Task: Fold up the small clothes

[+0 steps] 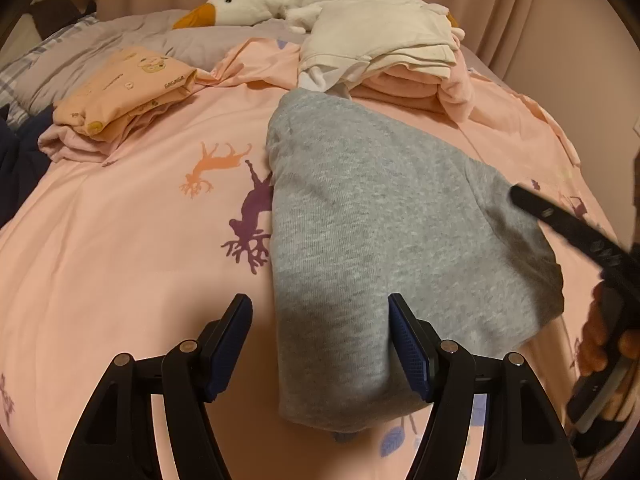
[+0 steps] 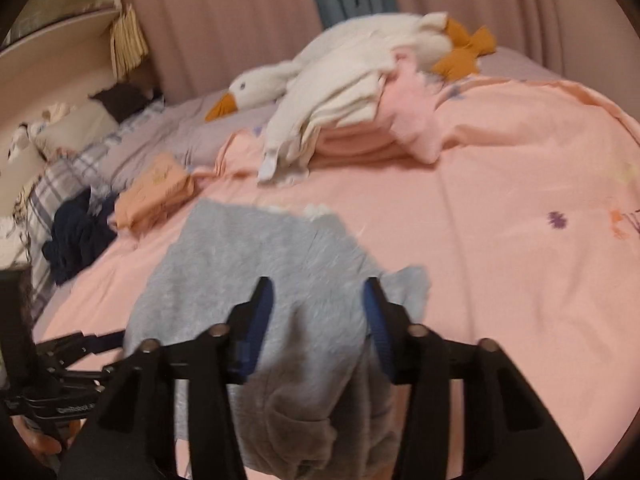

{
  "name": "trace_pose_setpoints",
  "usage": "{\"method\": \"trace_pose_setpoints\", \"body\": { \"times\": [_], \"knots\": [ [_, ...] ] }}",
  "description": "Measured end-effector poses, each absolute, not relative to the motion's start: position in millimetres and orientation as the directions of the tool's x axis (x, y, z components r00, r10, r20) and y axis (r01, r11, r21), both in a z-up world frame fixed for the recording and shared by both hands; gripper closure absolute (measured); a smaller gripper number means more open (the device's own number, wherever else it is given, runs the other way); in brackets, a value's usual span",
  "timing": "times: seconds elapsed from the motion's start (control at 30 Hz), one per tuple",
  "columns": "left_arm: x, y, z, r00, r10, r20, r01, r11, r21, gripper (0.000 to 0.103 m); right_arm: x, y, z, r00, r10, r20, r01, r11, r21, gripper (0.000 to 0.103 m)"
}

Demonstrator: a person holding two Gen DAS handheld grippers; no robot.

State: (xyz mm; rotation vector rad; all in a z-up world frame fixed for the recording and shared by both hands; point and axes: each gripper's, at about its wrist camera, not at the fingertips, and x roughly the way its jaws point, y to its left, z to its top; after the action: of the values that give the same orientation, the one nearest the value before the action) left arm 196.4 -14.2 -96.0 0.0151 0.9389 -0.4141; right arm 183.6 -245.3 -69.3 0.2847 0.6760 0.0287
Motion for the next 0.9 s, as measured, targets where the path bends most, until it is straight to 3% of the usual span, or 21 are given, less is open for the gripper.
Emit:
{"method": "trace_pose_setpoints", "body": {
  "times": [0.1,0.33,0.57,0.73,0.9],
  "knots": [
    [197,-13,-97,0.514,-0.346,-0.785,0.353,0.919,-0.174,0.033,195,-242,-87,0.73,0.071,-0.679,0.107,0.97,0.217,0.07],
    [196,-13,-99,0.509,-0.351,-0.786,0.354,0.918,-0.18,0.033,202,-252,-107,0.669,0.039,-0.742,0.158,0.968,0.193,0.066],
    [196,-13,-101,0.508,-0.342,-0.79,0.343,0.922,-0.179,0.033,193,-251,-94,0.689,0.039,-0.723,0.17,0.962,0.214,0.063],
    [196,-12,-102,0.509,-0.345,-0.788,0.338,0.923,-0.185,0.033,174,-232,-74,0.729,0.093,-0.679,0.07,0.975,0.209,0.065],
    [195,-11,-104,0.509,-0.345,-0.788,0.328,0.925,-0.193,0.028,161,-215,-90,0.693,0.065,-0.718,0.049,0.989,0.137,0.068]
  ]
}}
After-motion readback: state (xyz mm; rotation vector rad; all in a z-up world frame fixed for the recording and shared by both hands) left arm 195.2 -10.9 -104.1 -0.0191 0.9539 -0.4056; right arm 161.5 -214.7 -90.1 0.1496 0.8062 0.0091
